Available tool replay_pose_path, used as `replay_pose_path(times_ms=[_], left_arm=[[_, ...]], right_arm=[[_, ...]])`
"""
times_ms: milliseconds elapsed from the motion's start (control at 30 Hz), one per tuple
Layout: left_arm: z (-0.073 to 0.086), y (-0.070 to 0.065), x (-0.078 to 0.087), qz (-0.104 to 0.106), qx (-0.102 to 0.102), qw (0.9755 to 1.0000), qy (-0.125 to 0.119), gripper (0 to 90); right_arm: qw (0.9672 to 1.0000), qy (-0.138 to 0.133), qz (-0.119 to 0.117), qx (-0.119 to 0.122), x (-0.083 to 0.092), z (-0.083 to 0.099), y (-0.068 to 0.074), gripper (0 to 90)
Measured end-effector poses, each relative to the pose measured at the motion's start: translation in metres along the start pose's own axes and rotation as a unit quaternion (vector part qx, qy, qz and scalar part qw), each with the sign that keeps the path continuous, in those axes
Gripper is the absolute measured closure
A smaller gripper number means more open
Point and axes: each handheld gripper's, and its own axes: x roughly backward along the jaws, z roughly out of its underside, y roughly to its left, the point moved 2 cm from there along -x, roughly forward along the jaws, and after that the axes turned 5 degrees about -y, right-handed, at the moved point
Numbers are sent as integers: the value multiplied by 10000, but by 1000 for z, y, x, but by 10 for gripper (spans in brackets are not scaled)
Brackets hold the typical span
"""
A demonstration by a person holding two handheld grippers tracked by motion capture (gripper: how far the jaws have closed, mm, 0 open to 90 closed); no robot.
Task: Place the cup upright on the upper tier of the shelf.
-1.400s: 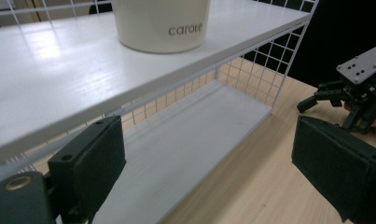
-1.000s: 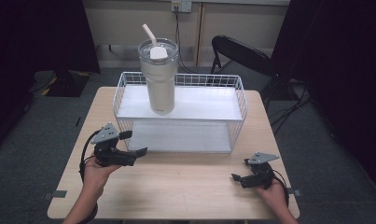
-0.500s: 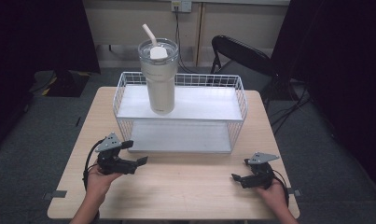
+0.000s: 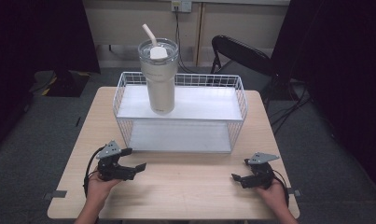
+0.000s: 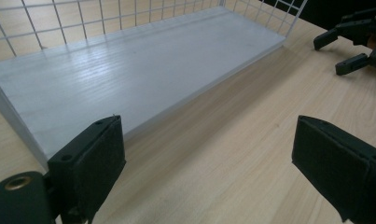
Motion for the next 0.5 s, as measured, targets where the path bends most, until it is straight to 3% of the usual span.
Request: replay_pose_path(times_ms=[333,500], left_arm=[[20,5,-1,-103,101,9998,160,92],[28,5,-4,-181,112,9992,351,92]], right_arm=[[10000,2,0,-2,0,0,0,135],[10000,2,0,-2,0,0,0,135]])
